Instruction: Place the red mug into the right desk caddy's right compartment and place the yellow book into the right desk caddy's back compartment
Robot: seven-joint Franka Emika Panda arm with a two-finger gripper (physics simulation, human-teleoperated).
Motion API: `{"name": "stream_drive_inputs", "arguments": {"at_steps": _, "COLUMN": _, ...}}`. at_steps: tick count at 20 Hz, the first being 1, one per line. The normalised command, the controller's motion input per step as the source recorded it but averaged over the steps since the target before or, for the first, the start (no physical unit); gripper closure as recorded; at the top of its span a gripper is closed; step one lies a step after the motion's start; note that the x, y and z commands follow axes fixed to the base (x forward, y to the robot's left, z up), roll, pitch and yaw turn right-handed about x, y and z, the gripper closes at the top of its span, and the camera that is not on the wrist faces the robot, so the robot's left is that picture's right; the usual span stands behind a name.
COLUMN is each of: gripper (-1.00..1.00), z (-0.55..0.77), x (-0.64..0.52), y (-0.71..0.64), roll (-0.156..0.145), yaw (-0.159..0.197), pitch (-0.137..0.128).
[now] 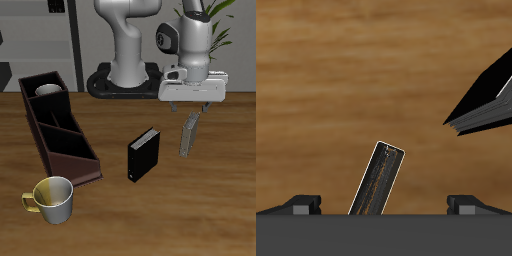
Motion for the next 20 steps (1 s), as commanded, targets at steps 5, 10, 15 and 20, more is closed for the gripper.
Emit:
{"name": "stream_drive_inputs", "arguments": {"at_steps": 5, "gripper": -1.0, "z": -0.18, "x": -0.03, "y": 0.04, "roll": 0.016, "yaw": 0.005, "pitch": -0.002}}
{"name": "stream_drive_inputs", "arguments": {"at_steps": 10, "gripper": -1.0, "z": -0.01, "x": -0.01, "y": 0.03, "roll": -0.033, "yaw": 0.023, "pitch": -0.046}}
{"name": "stream_drive_inputs", "arguments": {"at_steps": 15, "gripper": -1.0, "z": -0.06, "x": 0.03, "y": 0.04, "roll": -0.001, "yaw": 0.007, "pitch": -0.007}}
{"name": "stream_drive_inputs", "arguments": {"at_steps": 20, "gripper": -1.0, "z": -0.15, "x": 0.08, "y": -0.03, "roll": -0.004, "yaw": -0.014, "pitch": 0.026}}
